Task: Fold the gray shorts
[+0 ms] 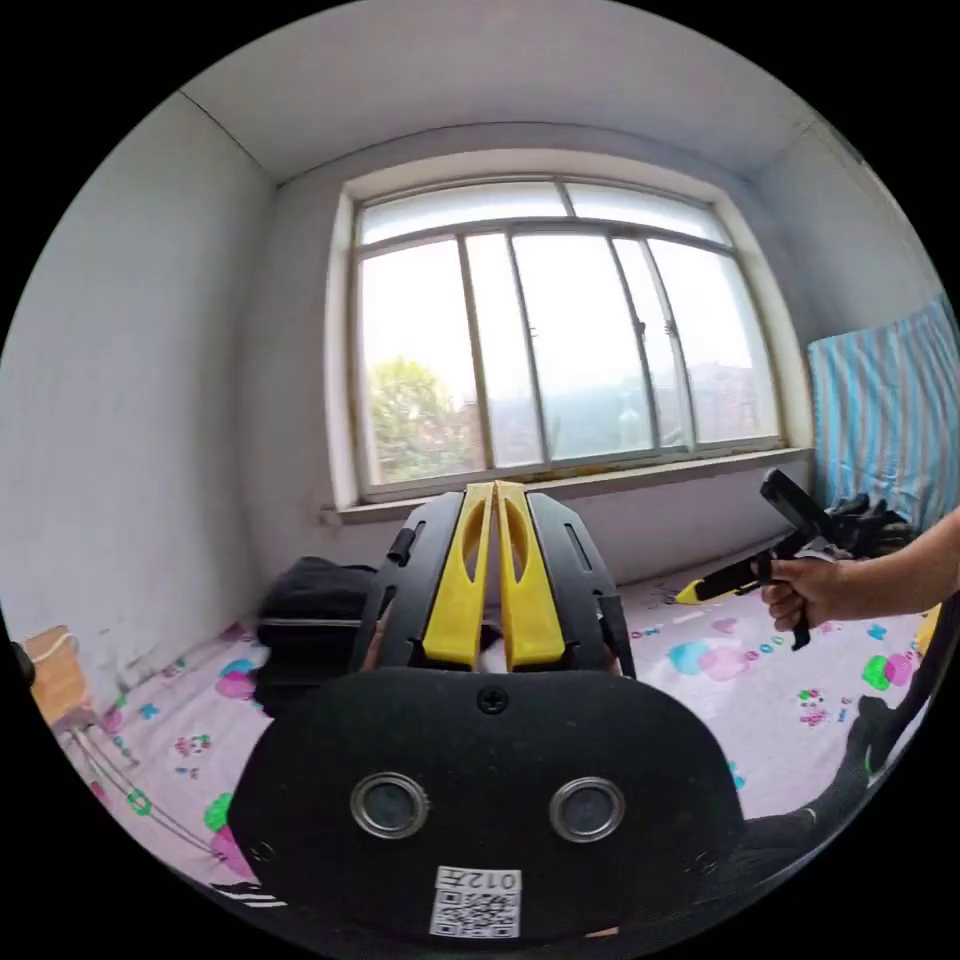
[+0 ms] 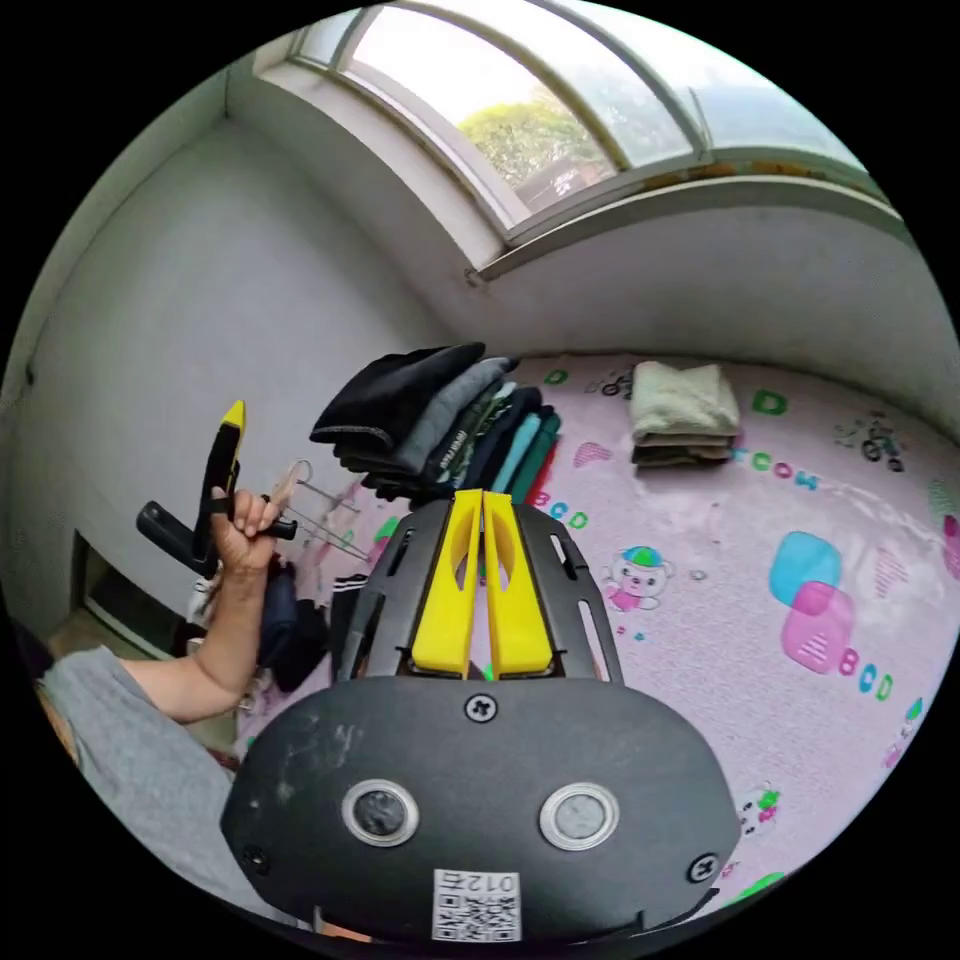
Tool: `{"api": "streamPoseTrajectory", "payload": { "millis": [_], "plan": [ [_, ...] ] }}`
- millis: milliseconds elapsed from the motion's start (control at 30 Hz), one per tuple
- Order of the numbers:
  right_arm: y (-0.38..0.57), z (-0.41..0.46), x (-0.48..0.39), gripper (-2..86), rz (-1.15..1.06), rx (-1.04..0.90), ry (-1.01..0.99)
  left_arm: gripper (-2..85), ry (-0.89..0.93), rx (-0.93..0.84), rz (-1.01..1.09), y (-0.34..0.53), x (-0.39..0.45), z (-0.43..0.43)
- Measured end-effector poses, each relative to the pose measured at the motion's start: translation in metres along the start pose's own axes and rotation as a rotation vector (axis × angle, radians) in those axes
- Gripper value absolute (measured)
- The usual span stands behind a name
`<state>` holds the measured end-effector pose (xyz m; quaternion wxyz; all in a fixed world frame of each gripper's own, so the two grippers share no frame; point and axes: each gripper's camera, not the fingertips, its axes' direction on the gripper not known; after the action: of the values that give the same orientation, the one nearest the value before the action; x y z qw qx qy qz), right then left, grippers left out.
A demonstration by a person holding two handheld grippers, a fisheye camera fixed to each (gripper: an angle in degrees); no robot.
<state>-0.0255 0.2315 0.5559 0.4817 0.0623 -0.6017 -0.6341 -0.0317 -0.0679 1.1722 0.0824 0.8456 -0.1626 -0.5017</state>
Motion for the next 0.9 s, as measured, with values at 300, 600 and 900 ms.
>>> {"api": "streamPoseTrajectory", "payload": {
  "millis": [300, 600, 900],
  "plan": [
    [0.186, -0.226, -0.039, -0.7, 0.062, 0.167, 0.443, 0.8, 0.778, -0.241, -0.009, 0.049, 0.302, 0.077],
    [0.406, -0.457, -0.097, -0.8, 0.227, 0.370, 0.721, 0.9, 1.277, -0.401, 0.109, 0.050, 0.594, 0.052],
    [0.686, -0.765, -0.213, -0.7, 0.439, 0.659, 0.980, 1.0, 1.644, -0.413, 0.491, 0.040, 0.907, -0.080]
  ]
}}
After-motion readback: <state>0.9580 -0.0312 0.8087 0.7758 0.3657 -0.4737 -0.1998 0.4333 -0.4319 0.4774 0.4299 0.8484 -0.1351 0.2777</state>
